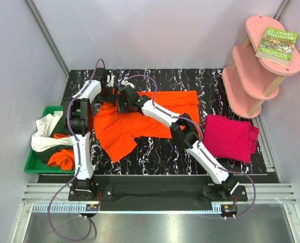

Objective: Fold and stack the t-shirts
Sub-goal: Fold the flattened tshirt in 1/3 of the way

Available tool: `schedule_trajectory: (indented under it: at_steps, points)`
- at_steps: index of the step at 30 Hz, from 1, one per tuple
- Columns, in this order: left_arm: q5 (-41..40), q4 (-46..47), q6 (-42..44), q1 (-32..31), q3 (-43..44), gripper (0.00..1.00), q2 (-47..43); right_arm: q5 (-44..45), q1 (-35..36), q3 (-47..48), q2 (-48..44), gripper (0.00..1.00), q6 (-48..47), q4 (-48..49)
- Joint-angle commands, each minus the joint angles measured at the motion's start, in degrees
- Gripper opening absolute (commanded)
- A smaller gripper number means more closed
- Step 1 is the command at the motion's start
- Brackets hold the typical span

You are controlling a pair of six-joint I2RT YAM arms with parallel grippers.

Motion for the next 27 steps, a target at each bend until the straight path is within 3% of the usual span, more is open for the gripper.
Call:
schedule_trajectory:
  at_steps: [1, 11, 15, 22, 27]
  points:
    - [1.58, -0.92, -0.01, -0.16, -0.48, 0.78, 0.81, 1.95, 0.63, 3.29, 0.9, 0.5, -0.12, 0.57]
    - [1.84, -1.09, 0.08, -0.16, -0.39, 0.78, 0.9, 3.88, 0.72, 3.55, 1.51, 0.38, 0.85, 1.1]
    - [1.93, -1.1, 0.25, -0.16, -0.3, 0.78, 0.9, 3.71, 0.72, 3.64, 1.69, 0.3, 0.94, 1.1]
    - [2.02, -1.1, 0.25, -0.16, -0.21, 0.78, 0.99, 3.8, 0.72, 3.03, 0.99, 0.04, 1.12, 1.1]
    - [2.02, -1.1, 0.16, -0.16, -0.13, 0.78, 1.17, 5.02, 1.6, -1.45, -3.66, 0.0, 1.12, 1.63]
